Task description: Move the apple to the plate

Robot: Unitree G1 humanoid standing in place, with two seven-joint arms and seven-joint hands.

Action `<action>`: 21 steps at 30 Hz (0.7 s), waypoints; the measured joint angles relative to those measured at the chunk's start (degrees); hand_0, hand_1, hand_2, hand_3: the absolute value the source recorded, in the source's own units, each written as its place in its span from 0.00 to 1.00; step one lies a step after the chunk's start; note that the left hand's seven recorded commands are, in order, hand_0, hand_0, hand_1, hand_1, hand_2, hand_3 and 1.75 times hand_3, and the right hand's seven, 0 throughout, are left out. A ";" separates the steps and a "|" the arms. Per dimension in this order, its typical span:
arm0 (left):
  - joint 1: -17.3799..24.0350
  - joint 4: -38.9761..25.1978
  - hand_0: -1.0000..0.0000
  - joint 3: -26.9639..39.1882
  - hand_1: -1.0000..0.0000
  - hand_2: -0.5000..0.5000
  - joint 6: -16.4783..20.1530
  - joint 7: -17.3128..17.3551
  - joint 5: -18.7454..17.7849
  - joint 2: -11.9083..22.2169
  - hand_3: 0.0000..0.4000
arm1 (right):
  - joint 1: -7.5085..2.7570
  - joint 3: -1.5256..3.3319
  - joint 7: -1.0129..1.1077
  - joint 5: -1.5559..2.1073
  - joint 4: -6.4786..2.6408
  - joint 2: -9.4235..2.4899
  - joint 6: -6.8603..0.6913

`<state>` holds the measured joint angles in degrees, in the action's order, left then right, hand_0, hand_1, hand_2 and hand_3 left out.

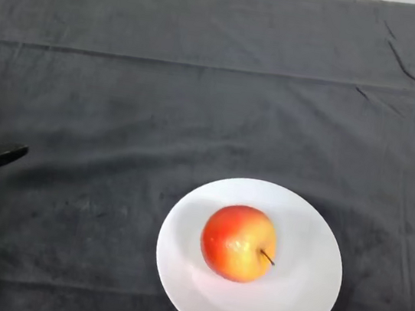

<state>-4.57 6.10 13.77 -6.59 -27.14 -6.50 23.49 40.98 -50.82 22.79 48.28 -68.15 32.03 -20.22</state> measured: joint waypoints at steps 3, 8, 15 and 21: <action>0.38 1.13 1.00 0.97 1.00 0.50 -1.10 -0.30 0.01 0.13 0.00 | 0.00 0.00 0.00 0.00 0.00 0.00 0.00; 1.25 2.25 1.00 1.19 1.00 0.50 -1.69 -0.33 0.02 0.14 0.00 | 0.00 0.00 0.00 0.00 0.00 0.00 0.00; 1.27 5.67 1.00 4.17 1.00 0.50 -3.85 -0.58 0.03 0.14 0.00 | 0.00 0.00 0.00 0.00 0.00 0.00 0.00; 1.28 8.32 1.00 5.61 1.00 0.50 -5.29 -0.67 0.02 0.14 0.00 | 0.00 0.00 0.00 0.00 0.00 0.00 0.00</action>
<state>-3.29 14.42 19.38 -11.87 -27.81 -6.48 23.63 40.98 -50.82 22.79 48.28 -68.15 32.03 -20.22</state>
